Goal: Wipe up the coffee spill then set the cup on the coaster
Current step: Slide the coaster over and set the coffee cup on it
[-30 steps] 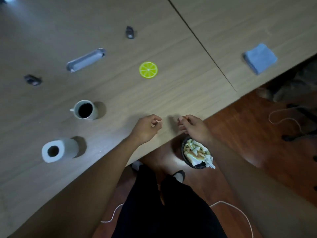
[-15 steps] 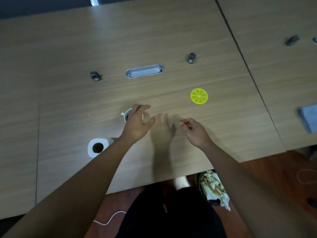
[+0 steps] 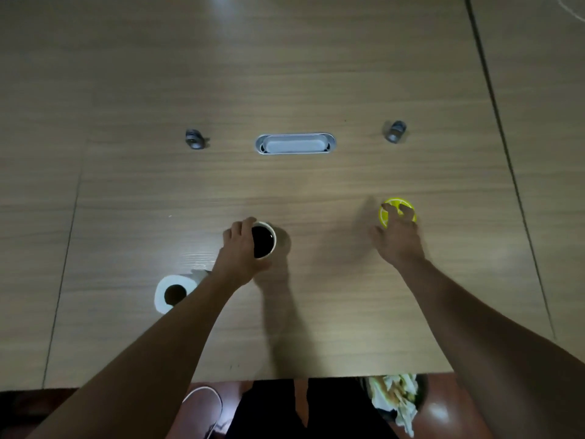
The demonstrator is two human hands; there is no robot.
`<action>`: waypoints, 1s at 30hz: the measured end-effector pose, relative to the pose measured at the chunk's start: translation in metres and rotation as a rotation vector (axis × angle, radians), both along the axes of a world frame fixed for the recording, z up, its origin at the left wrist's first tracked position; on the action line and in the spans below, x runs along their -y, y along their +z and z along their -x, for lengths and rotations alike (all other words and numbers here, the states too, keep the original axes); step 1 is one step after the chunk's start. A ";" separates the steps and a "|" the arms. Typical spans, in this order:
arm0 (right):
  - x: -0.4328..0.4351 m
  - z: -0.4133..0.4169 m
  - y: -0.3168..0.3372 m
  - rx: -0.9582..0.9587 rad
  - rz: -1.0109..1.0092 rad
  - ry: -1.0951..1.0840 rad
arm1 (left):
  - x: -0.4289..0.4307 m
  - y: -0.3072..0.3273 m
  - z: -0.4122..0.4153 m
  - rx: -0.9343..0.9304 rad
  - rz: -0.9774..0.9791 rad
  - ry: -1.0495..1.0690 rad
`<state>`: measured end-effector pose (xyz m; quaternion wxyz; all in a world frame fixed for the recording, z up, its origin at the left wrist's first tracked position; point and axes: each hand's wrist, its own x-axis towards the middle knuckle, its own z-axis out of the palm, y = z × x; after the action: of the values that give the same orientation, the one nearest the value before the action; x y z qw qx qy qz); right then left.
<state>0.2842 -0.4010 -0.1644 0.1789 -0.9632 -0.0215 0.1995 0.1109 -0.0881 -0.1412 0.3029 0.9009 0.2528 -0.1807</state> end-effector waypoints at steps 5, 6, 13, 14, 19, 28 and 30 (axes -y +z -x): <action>0.004 -0.028 -0.003 -0.027 0.076 -0.019 | -0.001 -0.001 -0.007 0.000 0.023 0.049; 0.004 -0.029 -0.004 -0.039 0.089 -0.027 | -0.001 -0.002 -0.007 0.005 0.024 0.055; -0.004 -0.033 -0.017 0.035 0.077 -0.107 | -0.004 0.002 -0.012 0.022 0.017 0.093; -0.009 -0.033 -0.017 0.042 0.071 -0.098 | -0.005 0.003 -0.013 0.021 0.019 0.095; -0.050 -0.028 -0.021 0.031 0.037 0.065 | -0.012 0.008 -0.018 0.038 0.032 0.137; -0.141 0.009 -0.021 0.112 0.066 0.332 | -0.020 0.011 -0.033 0.085 0.028 0.152; -0.152 0.015 -0.026 0.160 0.076 0.364 | -0.019 0.011 -0.036 0.097 0.025 0.148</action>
<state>0.2690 -0.2493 -0.1899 0.1010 -0.9623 -0.2016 0.1522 0.1470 -0.0692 -0.1297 0.3384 0.8837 0.3014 -0.1171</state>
